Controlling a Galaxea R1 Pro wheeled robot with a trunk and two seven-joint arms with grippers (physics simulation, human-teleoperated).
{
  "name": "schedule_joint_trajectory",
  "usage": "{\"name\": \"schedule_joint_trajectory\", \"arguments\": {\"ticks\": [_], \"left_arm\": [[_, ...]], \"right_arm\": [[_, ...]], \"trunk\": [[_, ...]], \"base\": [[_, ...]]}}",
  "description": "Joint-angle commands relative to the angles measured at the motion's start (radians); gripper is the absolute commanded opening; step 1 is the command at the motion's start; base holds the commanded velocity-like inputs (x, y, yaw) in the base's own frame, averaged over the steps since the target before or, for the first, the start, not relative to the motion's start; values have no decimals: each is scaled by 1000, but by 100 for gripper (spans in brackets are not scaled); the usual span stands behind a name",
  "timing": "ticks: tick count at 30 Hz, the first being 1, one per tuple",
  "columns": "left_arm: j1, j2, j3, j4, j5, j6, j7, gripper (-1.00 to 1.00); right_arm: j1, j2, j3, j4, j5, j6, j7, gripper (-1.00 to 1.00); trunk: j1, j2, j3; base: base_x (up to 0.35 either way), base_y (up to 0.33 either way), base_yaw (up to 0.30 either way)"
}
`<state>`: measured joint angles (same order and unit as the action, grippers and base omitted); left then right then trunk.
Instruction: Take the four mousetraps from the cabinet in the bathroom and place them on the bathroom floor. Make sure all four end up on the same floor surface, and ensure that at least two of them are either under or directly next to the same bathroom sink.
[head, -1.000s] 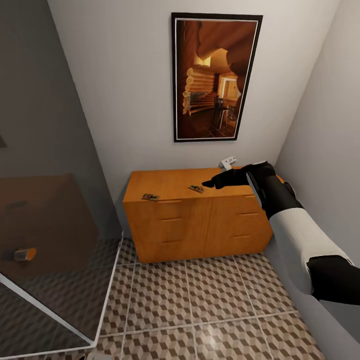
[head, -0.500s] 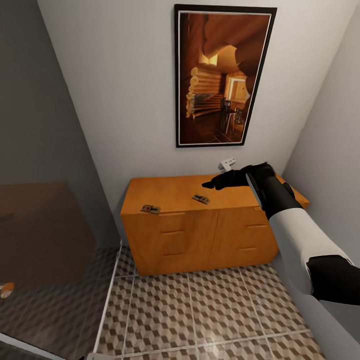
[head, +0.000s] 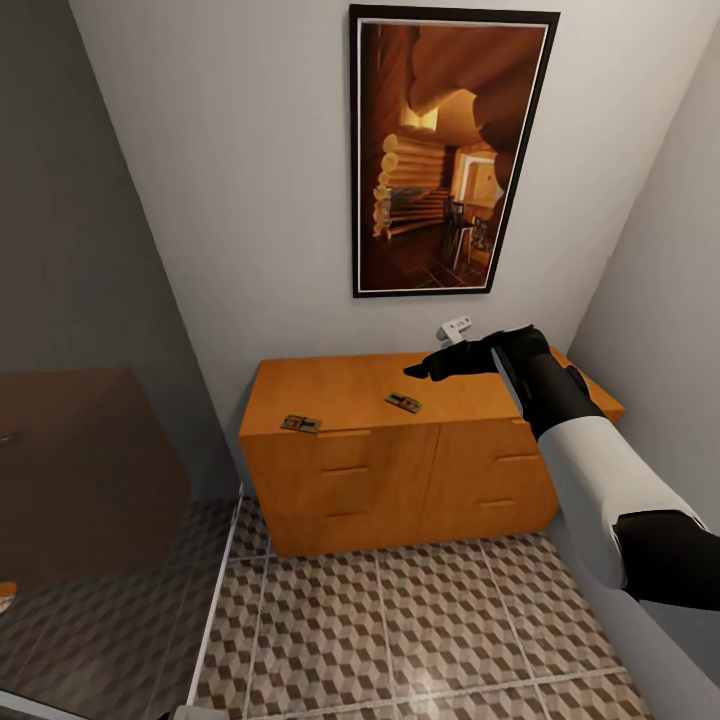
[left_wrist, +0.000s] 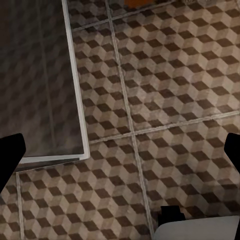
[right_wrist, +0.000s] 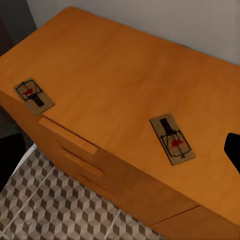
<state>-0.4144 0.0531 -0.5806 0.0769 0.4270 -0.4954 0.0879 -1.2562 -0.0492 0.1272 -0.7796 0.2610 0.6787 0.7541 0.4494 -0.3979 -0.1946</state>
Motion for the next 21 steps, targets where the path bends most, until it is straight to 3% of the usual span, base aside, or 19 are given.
{"name": "schedule_joint_trajectory", "arguments": {"ticks": [1,14,21], "left_arm": [[-1,-1,-8,3,4,-5,3,100],[-1,-1,-8,3,4,-5,3,100],[-1,-1,-8,3,4,-5,2,100]], "right_arm": [[-1,-1,2,-1,11,1,9,100],[1,-25,2,0,12,0,83,100],[1,-40,2,0,46,-13,111,100]], "trunk": [[1,-2,-2],[1,-2,-2],[1,-2,-2]], "base": [[6,1,0],[1,0,0],[0,0,0]]}}
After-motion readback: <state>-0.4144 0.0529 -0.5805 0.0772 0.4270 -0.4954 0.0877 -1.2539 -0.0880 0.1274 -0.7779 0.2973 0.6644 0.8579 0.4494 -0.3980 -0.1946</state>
